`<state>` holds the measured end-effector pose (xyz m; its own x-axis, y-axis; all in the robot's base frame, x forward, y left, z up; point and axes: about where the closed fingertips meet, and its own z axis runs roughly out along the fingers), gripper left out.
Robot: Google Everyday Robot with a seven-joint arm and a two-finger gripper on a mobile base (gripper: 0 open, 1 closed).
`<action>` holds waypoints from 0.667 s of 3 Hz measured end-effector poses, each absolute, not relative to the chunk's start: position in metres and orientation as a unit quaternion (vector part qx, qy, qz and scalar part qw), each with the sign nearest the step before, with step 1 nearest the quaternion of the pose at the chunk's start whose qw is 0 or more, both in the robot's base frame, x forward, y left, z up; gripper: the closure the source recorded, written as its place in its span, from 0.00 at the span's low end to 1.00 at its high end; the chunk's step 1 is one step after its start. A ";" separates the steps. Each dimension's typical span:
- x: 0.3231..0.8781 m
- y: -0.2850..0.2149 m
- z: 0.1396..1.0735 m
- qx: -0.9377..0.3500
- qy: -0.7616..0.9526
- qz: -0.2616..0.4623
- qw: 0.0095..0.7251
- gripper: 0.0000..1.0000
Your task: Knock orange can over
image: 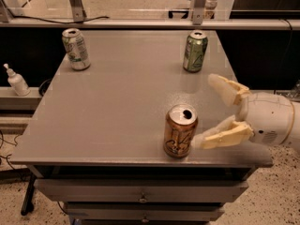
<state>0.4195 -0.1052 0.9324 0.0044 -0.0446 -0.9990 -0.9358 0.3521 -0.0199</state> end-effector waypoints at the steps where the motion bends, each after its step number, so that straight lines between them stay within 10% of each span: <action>1: 0.410 -0.077 0.921 -0.452 0.568 0.381 0.572 0.00; 2: 0.407 -0.058 0.909 -0.476 0.564 0.376 0.560 0.00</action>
Offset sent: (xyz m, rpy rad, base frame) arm -0.0158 0.0656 -0.0419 -0.1257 -0.0843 0.1240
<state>0.4066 -0.0581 0.9086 0.0817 -0.1164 -0.9898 -0.9582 0.2641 -0.1101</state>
